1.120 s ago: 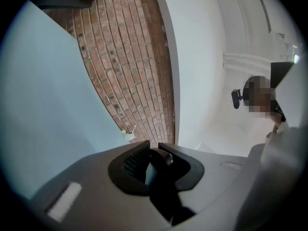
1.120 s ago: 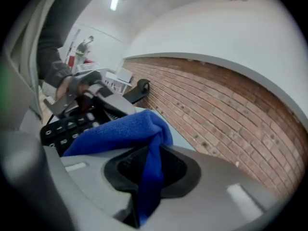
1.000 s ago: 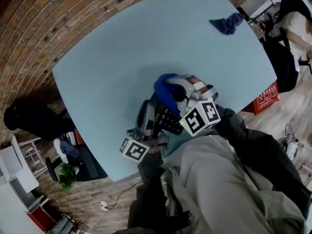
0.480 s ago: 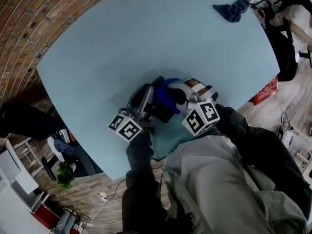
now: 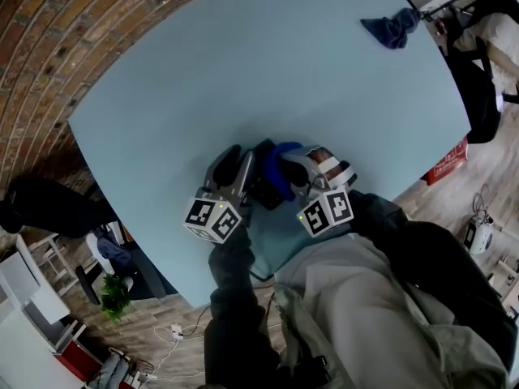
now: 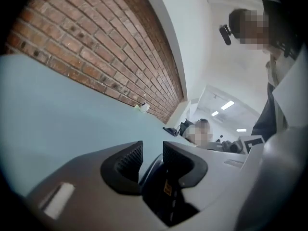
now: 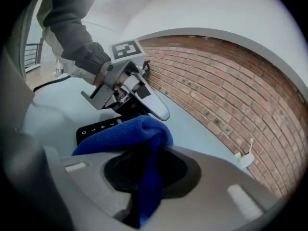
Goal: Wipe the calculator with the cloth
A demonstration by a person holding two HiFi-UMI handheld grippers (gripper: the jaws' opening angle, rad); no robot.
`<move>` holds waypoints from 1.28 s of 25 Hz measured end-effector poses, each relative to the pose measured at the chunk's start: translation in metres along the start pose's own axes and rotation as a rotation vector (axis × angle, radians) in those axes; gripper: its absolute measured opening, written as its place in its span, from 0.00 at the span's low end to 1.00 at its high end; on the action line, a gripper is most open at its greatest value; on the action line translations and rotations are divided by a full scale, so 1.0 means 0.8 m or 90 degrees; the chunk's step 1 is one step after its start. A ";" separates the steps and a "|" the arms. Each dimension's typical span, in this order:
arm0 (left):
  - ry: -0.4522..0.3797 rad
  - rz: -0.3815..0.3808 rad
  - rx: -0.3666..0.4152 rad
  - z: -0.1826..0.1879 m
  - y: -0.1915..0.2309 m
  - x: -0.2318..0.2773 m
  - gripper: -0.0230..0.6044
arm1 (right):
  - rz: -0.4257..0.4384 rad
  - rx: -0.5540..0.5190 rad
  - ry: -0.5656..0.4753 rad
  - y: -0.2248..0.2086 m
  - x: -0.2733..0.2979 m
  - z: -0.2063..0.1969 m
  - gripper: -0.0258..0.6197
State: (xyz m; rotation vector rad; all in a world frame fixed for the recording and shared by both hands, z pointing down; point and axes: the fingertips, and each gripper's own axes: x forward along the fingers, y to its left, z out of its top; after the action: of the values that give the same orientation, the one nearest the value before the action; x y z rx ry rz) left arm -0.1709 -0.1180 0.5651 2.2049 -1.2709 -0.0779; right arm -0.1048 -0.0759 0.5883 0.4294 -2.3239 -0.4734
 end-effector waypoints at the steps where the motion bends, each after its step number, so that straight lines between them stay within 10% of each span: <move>1: 0.004 0.015 0.040 0.006 0.003 -0.002 0.22 | -0.011 -0.013 0.002 0.002 0.002 0.002 0.14; 6: -0.049 0.085 0.155 0.048 0.013 -0.024 0.22 | -0.043 -0.011 -0.007 -0.002 -0.001 0.003 0.15; 12: -0.120 0.217 0.056 0.034 0.011 -0.120 0.24 | -0.158 0.232 -0.168 -0.093 -0.060 -0.002 0.16; 15: -0.153 0.267 -0.009 -0.003 -0.006 -0.164 0.24 | -0.058 0.277 -0.101 -0.076 -0.052 -0.040 0.20; 19: -0.174 0.287 -0.091 -0.043 -0.039 -0.181 0.24 | 0.082 0.177 -0.007 -0.019 -0.045 -0.045 0.24; 26: -0.238 0.284 -0.163 -0.062 -0.063 -0.192 0.24 | 0.072 0.035 -0.105 -0.021 -0.055 0.053 0.22; 32: -0.257 0.258 -0.176 -0.058 -0.076 -0.190 0.19 | 0.313 0.110 0.167 0.048 -0.048 -0.032 0.10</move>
State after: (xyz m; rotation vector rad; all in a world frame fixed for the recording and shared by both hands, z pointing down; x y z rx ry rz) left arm -0.1910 0.0489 0.5368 1.7128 -1.7826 -0.5264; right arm -0.0669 -0.0316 0.6008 -0.0117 -2.1191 0.0229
